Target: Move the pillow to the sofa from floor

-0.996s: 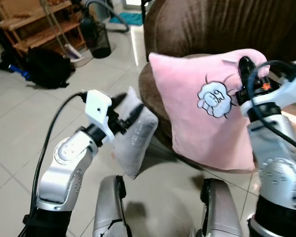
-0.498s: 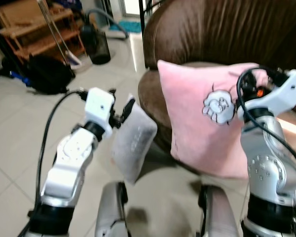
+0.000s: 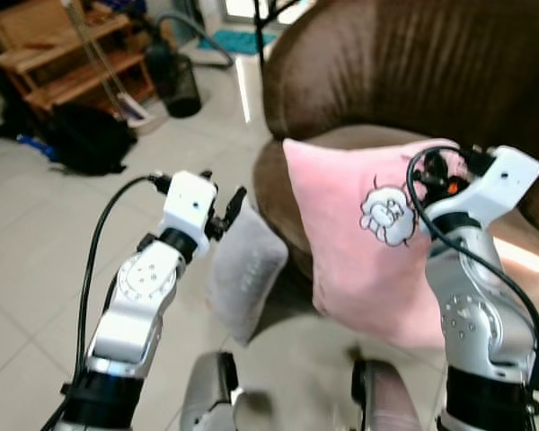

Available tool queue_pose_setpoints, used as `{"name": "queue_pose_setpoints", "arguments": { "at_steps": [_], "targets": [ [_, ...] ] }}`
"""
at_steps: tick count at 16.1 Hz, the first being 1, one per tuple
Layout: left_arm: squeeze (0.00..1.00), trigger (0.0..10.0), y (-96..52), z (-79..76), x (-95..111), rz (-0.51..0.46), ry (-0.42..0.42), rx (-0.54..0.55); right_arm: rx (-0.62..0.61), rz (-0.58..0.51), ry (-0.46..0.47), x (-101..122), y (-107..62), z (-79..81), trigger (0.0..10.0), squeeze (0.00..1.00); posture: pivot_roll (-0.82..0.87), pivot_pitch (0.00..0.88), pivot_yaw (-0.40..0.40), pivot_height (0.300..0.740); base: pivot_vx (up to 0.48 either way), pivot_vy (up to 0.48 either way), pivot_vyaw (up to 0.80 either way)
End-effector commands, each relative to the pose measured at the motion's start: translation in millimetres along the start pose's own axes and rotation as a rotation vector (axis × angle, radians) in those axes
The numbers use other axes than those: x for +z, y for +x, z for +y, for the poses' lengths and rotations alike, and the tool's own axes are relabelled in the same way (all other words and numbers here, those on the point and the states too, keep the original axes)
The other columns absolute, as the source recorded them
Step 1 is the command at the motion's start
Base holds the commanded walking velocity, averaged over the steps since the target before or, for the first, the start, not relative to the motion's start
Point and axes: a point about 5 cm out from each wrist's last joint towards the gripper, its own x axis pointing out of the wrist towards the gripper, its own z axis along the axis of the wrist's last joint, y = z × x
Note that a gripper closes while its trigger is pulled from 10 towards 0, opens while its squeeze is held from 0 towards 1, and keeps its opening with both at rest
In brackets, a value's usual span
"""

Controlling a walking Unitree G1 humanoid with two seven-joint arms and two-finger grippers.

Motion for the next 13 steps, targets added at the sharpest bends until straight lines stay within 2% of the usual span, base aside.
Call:
{"name": "queue_pose_setpoints", "arguments": {
  "at_steps": [1, 4, 6, 7, 9, 10, 11, 12, 13],
  "targets": [
    [0.00, 10.0, -1.7, 5.2, 2.5, -0.011, 0.024, 0.023, 0.056, -0.085, 0.030, 19.7, 2.5, 14.2, 10.0, 0.00, -0.03, 0.000, 0.087, 0.672, 0.000, 0.000, 0.00],
    [0.00, 10.0, 0.1, 5.1, 5.9, -0.030, 0.037, 0.023, 0.104, -0.168, 0.064, 49.6, 6.3, 24.3, 10.0, 0.00, -0.04, 0.001, 0.089, 0.702, 0.000, 0.000, 0.00],
    [0.00, 10.0, 0.5, 4.8, 5.4, -0.029, 0.034, 0.023, 0.113, -0.182, 0.072, 54.6, 8.3, 23.3, 10.0, 0.00, -0.04, 0.002, 0.091, 0.722, 0.000, 0.000, 0.00],
    [0.00, 10.0, 1.6, 4.2, 5.4, -0.026, 0.045, 0.027, 0.077, -0.128, 0.062, 39.9, 8.9, 13.8, 10.0, 0.00, -0.04, 0.002, 0.087, 0.737, 0.000, 0.000, 0.00],
    [0.00, 10.0, 2.5, 5.4, 4.7, -0.019, 0.046, 0.045, 0.063, -0.080, 0.064, 26.7, 6.9, 10.6, 10.0, 0.00, -0.04, 0.001, 0.085, 0.740, 0.000, 0.000, 0.00],
    [0.00, 10.0, 2.6, 7.3, 3.8, -0.016, 0.031, 0.058, 0.063, -0.038, 0.025, 16.4, 5.6, 10.9, 10.0, 0.00, -0.04, 0.001, 0.085, 0.740, 0.000, 0.000, 0.00],
    [0.00, 10.0, 3.0, 7.9, 3.1, -0.011, 0.023, 0.056, 0.054, 0.032, -0.054, 2.9, 5.3, 9.6, 10.0, 0.00, -0.04, 0.002, 0.089, 0.740, 0.000, -0.480, 0.00],
    [0.00, 10.0, 3.7, 7.6, 3.3, -0.010, 0.029, 0.054, 0.044, 0.058, -0.089, -4.6, 4.6, 7.8, 10.0, 0.00, -0.04, 0.002, 0.089, 0.740, 0.000, -0.480, 0.00],
    [0.00, 10.0, 4.0, 7.5, 3.4, -0.010, 0.032, 0.051, 0.036, 0.070, -0.074, -8.3, 3.4, 5.9, 10.0, 0.00, -0.04, 0.001, 0.090, 0.740, 0.000, -0.480, 0.00]
  ]
}}
